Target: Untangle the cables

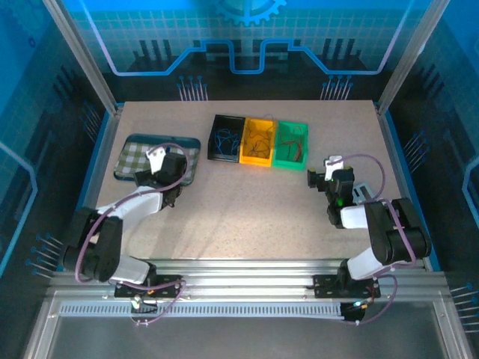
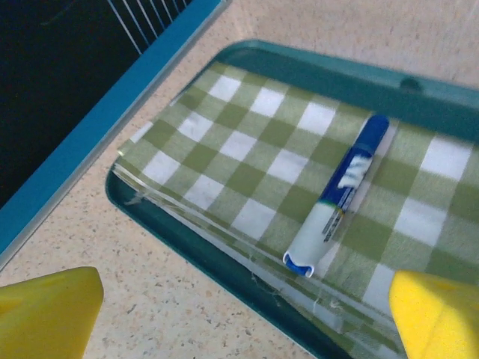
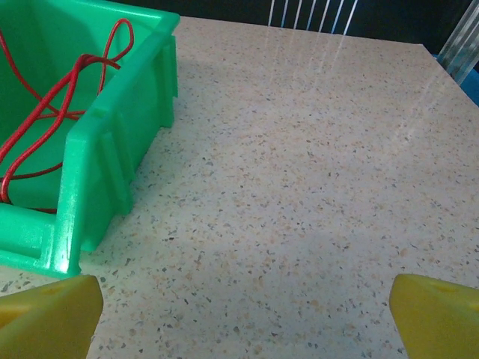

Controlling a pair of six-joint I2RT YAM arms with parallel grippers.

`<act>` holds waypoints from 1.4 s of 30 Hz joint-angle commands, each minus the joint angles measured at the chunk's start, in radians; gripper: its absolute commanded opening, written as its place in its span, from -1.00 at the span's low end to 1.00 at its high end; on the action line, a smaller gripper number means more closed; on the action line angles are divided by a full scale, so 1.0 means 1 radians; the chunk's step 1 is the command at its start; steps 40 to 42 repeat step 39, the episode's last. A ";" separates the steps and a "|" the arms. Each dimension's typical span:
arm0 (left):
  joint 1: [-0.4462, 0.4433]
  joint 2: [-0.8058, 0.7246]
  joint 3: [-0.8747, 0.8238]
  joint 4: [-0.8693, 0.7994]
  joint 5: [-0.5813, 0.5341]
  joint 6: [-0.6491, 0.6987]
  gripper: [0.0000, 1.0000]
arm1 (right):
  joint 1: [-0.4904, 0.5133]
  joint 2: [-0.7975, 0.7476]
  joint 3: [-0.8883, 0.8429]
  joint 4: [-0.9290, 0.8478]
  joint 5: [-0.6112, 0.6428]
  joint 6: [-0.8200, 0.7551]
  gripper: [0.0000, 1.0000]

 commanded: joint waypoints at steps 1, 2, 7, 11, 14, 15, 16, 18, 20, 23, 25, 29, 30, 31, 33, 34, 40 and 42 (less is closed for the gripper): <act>0.012 0.058 -0.023 0.198 -0.029 0.070 0.99 | 0.017 0.012 0.014 0.070 0.025 0.003 0.99; 0.013 0.063 -0.029 0.241 -0.014 0.081 0.98 | 0.020 0.013 0.013 0.076 0.031 0.000 0.99; 0.022 0.069 -0.066 0.393 0.110 0.202 0.99 | 0.021 0.013 0.013 0.075 0.030 -0.001 0.99; 0.028 -0.016 -0.229 0.662 0.265 0.329 0.99 | 0.021 0.013 0.013 0.075 0.031 -0.001 0.99; 0.081 0.052 -0.332 0.957 0.405 0.386 0.99 | 0.021 0.013 0.013 0.074 0.030 0.000 0.99; 0.108 0.094 -0.339 1.019 0.418 0.379 0.99 | 0.022 0.013 0.013 0.075 0.033 0.000 0.99; 0.153 0.041 -0.301 0.824 0.498 0.306 0.99 | 0.021 0.013 0.013 0.074 0.030 0.002 0.99; 0.218 0.073 -0.276 0.837 0.604 0.280 0.99 | 0.020 0.013 0.013 0.074 0.030 0.001 0.99; 0.215 0.118 -0.318 0.964 0.652 0.309 0.99 | 0.017 0.013 0.016 0.069 0.025 0.004 0.99; 0.216 0.109 -0.314 0.933 0.638 0.296 0.99 | 0.014 0.012 0.018 0.065 0.020 0.007 0.99; 0.216 0.102 -0.310 0.909 0.638 0.292 0.99 | 0.011 0.012 0.018 0.063 0.016 0.010 0.99; 0.216 0.109 -0.313 0.927 0.636 0.295 0.99 | 0.006 0.011 0.019 0.058 0.007 0.013 0.99; 0.215 0.106 -0.311 0.918 0.637 0.293 0.99 | 0.007 0.012 0.019 0.058 0.007 0.014 0.99; 0.216 0.109 -0.312 0.922 0.636 0.293 0.99 | 0.006 0.012 0.019 0.058 0.006 0.013 0.99; 0.216 0.108 -0.310 0.920 0.636 0.293 0.99 | 0.003 0.011 0.021 0.053 0.001 0.015 0.99; 0.216 0.108 -0.311 0.921 0.636 0.293 0.99 | 0.003 0.011 0.022 0.055 0.002 0.015 0.99; 0.216 0.108 -0.311 0.920 0.636 0.293 0.99 | 0.005 0.009 0.019 0.058 0.004 0.012 0.99; 0.216 0.108 -0.311 0.920 0.636 0.293 0.99 | 0.005 0.009 0.019 0.058 0.004 0.012 0.99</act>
